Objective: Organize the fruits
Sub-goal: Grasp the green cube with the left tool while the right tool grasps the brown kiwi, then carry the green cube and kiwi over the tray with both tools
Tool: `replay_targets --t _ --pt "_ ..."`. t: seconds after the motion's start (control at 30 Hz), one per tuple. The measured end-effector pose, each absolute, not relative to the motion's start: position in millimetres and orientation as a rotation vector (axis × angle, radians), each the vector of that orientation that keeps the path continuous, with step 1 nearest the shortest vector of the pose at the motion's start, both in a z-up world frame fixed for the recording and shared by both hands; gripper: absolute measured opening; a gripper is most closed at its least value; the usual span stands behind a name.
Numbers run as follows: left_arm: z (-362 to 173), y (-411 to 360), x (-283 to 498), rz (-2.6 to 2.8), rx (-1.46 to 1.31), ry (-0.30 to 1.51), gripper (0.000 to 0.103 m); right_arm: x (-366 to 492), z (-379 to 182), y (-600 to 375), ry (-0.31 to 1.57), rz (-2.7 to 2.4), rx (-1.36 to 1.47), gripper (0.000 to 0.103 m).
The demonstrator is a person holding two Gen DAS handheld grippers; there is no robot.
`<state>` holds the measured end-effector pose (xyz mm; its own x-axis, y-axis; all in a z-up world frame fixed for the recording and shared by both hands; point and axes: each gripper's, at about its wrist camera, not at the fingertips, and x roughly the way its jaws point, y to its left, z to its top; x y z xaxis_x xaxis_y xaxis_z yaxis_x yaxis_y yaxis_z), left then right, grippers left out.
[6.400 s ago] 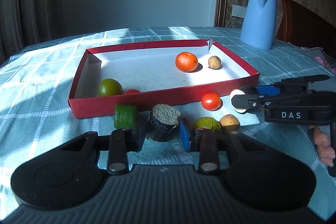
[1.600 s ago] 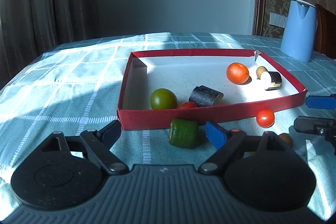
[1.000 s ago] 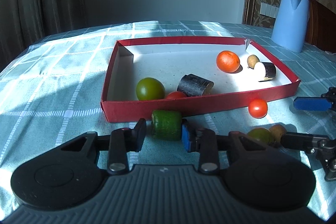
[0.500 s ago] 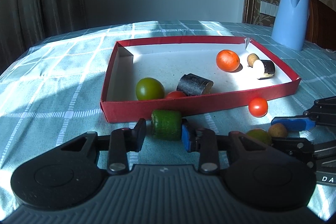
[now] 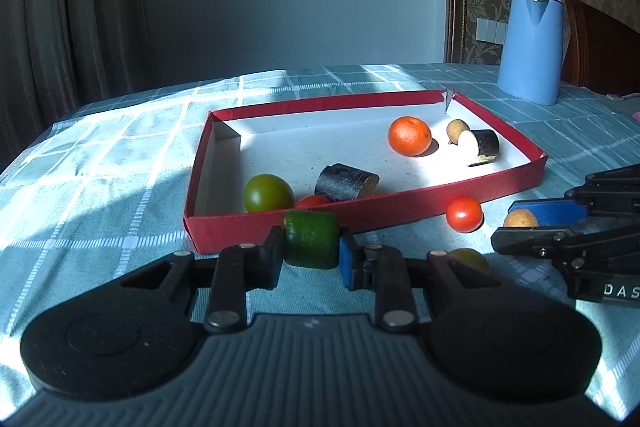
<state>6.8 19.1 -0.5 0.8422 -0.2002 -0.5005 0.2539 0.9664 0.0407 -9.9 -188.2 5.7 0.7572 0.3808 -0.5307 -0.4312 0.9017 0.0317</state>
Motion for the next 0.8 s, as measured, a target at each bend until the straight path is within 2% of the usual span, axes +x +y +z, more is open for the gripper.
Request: replay_targets --t 0.2,0.43,0.8 --pt "11.3 16.5 4.8 -0.247 0.087 0.479 0.025 -13.1 15.4 -197.9 0.461 0.349 -0.103 0.027" --pt "29.6 1.6 23.5 -0.235 0.083 0.461 0.025 6.5 23.6 -202.9 0.461 0.295 -0.100 0.027" --pt "25.1 -16.3 71.5 -0.155 0.055 0.514 0.025 62.5 27.5 -192.1 0.497 0.242 -0.086 0.027"
